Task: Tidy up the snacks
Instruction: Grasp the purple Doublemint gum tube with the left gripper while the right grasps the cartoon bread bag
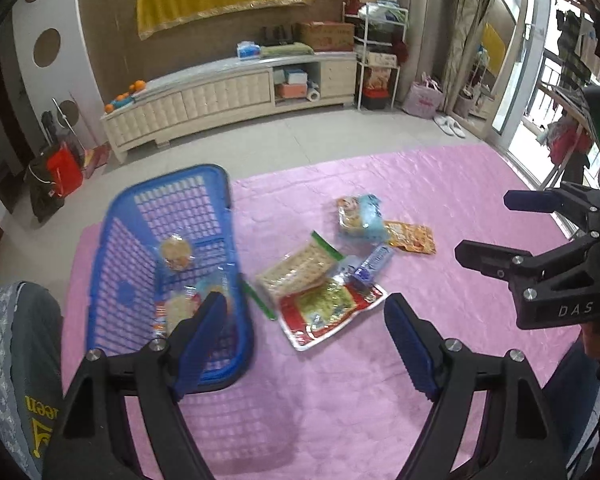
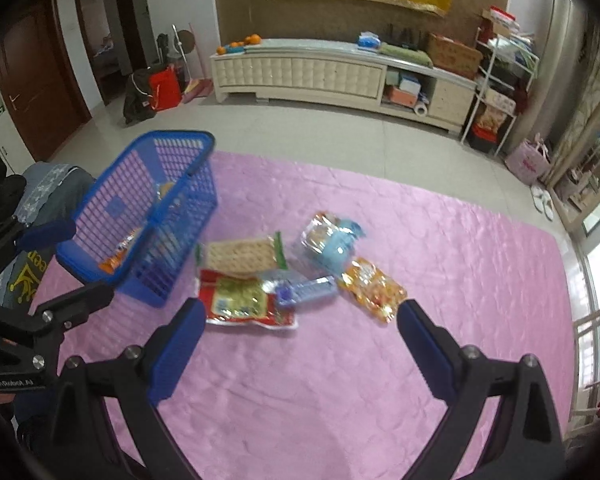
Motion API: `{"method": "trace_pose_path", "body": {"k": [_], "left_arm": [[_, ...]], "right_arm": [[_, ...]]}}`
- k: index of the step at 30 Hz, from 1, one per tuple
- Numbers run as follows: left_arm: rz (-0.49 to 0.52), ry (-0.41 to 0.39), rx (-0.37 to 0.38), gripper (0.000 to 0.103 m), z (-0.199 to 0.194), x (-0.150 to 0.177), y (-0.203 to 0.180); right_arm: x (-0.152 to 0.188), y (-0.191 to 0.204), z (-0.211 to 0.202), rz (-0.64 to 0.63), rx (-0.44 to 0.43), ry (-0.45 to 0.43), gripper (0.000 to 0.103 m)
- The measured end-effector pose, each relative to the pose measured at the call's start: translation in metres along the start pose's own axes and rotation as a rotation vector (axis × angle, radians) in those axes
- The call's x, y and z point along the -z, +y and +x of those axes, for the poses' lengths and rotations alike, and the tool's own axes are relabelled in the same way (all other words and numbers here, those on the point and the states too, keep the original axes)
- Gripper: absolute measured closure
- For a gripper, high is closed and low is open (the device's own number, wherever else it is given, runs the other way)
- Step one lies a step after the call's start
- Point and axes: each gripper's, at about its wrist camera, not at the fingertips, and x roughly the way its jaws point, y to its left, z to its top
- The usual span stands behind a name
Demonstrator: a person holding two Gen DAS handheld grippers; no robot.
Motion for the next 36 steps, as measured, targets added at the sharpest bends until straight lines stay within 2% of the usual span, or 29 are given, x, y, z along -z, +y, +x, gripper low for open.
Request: {"method": "trace_pose_path", "body": {"k": [5,11,17,22,24,28,36], "left_arm": [[-0.006,0.029,0.026,0.024,0.026,-0.003,-0.018],[0.034,0.067,0.039,0.023,0.063,-0.004,-0.04],[0.083,0.102,0.069,0.023,0.104,-0.012,-0.059],[0.148,0.132,0.077,0.024,0.138,-0.016,-0.073],[0.18,0.144,0.085,0.028,0.15,-0.017,-0.079],[0.21,0.189,0.109,0.057,0.172,-0.02,-0.086],[0.208,0.279,0.138,0.06,0.213,-0.028,-0.092]], "right_arm": [[0.016,-0.027,0.021,0.016,0.001,0.043,0.005],[0.029,-0.062,0.047,0.056,-0.002,0.084,0.005],[0.032,-0.082,0.072,0.036,0.037,0.11,0.005],[0.034,-0.09,0.094,0.029,0.033,0.113,0.005],[0.036,-0.095,0.102,0.036,0.033,0.106,0.005],[0.039,-0.107,0.114,0.077,0.008,0.101,0.005],[0.047,-0.127,0.131,0.11,0.0,0.108,0.005]]}}
